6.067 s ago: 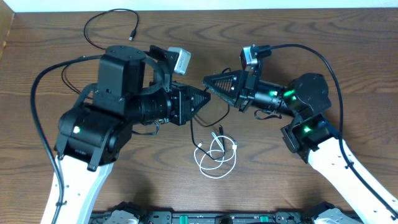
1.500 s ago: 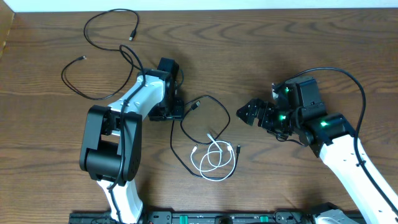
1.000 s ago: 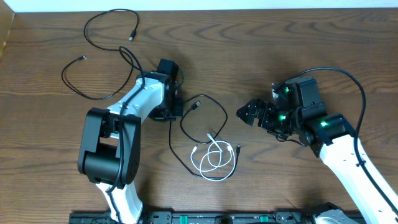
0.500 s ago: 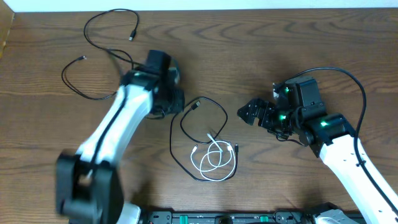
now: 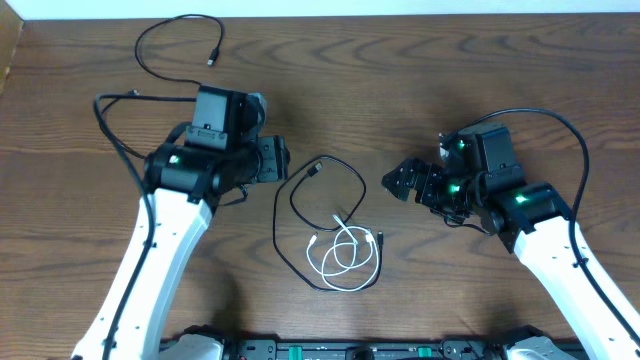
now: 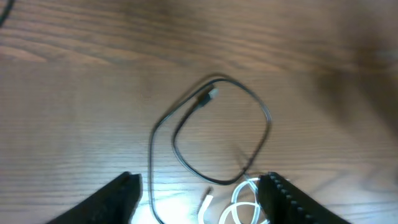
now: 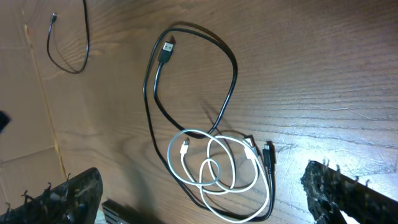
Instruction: Untangle cables
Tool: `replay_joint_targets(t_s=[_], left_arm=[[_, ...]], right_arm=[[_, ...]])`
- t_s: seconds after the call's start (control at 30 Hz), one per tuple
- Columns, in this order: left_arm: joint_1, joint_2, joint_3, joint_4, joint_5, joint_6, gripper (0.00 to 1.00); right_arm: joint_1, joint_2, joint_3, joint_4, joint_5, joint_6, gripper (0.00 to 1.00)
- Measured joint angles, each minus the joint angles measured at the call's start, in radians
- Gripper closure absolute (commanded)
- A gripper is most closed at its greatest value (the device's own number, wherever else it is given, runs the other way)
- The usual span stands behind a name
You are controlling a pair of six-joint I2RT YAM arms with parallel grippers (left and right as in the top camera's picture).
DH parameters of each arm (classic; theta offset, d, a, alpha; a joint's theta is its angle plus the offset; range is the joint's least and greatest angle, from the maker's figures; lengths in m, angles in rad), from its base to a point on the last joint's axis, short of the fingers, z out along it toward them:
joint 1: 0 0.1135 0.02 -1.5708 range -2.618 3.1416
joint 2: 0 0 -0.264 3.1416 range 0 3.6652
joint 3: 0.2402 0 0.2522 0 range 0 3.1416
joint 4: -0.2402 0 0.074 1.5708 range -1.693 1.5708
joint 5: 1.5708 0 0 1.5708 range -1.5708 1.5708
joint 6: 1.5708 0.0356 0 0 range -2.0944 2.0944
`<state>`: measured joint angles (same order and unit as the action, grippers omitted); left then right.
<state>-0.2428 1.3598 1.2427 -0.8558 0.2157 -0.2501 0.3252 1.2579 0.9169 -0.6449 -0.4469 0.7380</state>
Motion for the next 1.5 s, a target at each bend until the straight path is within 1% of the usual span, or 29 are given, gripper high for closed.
replay_joint_targets(t_s=[0.03,0.1,0.13,0.17,0.27,0.4,0.6,0.67,0.73,0.8,0.83,0.9,1.03,1.1,1.13,1.2,1.27,1.3,1.4,1.5], left_arm=[[0.0,0.014,-0.001,0.0,-0.015,-0.002,0.17],[0.0,0.054,-0.006,0.001,-0.044,-0.004,0.16],[0.0,0.075,-0.008,0.002,-0.057,-0.002,0.11],[0.0,0.102,-0.009,0.002,-0.07,-0.001,0.1],[0.0,0.178,-0.011,0.003,-0.093,-0.004,0.1],[0.0,0.274,-0.013,0.003,-0.103,-0.004,0.1],[0.0,0.307,-0.023,0.011,-0.111,-0.031,0.1],[0.001,0.307,-0.023,0.014,-0.111,-0.053,0.1],[0.006,0.307,-0.023,0.015,-0.111,-0.073,0.1],[0.019,0.307,-0.023,0.015,-0.111,-0.092,0.1],[0.026,0.307,-0.023,0.015,-0.111,-0.097,0.1],[0.04,0.307,-0.023,0.014,-0.111,-0.106,0.1],[0.05,0.307,-0.023,-0.003,-0.111,-0.117,0.09],[0.05,0.307,-0.023,-0.005,-0.111,-0.12,0.1],[0.05,0.307,-0.023,-0.006,-0.111,-0.12,0.09],[0.05,0.307,-0.023,-0.006,-0.111,-0.12,0.09],[0.05,0.307,-0.023,-0.007,-0.111,-0.12,0.1],[0.05,0.307,-0.023,-0.007,-0.111,-0.12,0.1],[0.05,0.307,-0.023,-0.007,-0.111,-0.12,0.09],[0.05,0.307,-0.023,-0.008,-0.111,-0.12,0.1]], right_arm=[[0.0,0.0,0.0,0.0,0.0,0.0,0.01],[0.0,0.0,0.0,-0.001,0.0,0.0,0.01],[0.0,0.0,0.0,-0.002,-0.001,0.0,0.01],[0.0,0.0,0.0,-0.001,-0.001,0.0,0.01],[0.002,0.0,0.0,0.001,-0.011,-0.006,0.01],[0.034,0.0,0.0,0.016,-0.02,-0.07,0.01],[0.159,0.001,0.0,0.045,-0.027,-0.197,0.01],[0.2,0.006,0.0,0.045,-0.024,-0.225,0.03],[0.238,0.021,0.0,0.039,-0.013,-0.241,0.11],[0.279,0.056,0.0,0.034,0.008,-0.256,0.24],[0.298,0.08,0.0,0.037,0.019,-0.268,0.27],[0.324,0.124,0.0,0.043,0.039,-0.278,0.28],[0.353,0.199,0.0,0.071,0.06,-0.325,0.37],[0.361,0.232,0.0,0.08,0.071,-0.343,0.4],[0.364,0.249,0.0,0.082,0.077,-0.35,0.45],[0.369,0.282,0.0,0.086,0.086,-0.359,0.61],[0.371,0.318,0.0,0.093,0.095,-0.367,0.74],[0.371,0.333,0.0,0.1,0.1,-0.367,0.76],[0.371,0.355,0.0,0.119,0.106,-0.376,0.79],[0.371,0.355,-0.001,0.154,0.095,-0.378,0.98]])
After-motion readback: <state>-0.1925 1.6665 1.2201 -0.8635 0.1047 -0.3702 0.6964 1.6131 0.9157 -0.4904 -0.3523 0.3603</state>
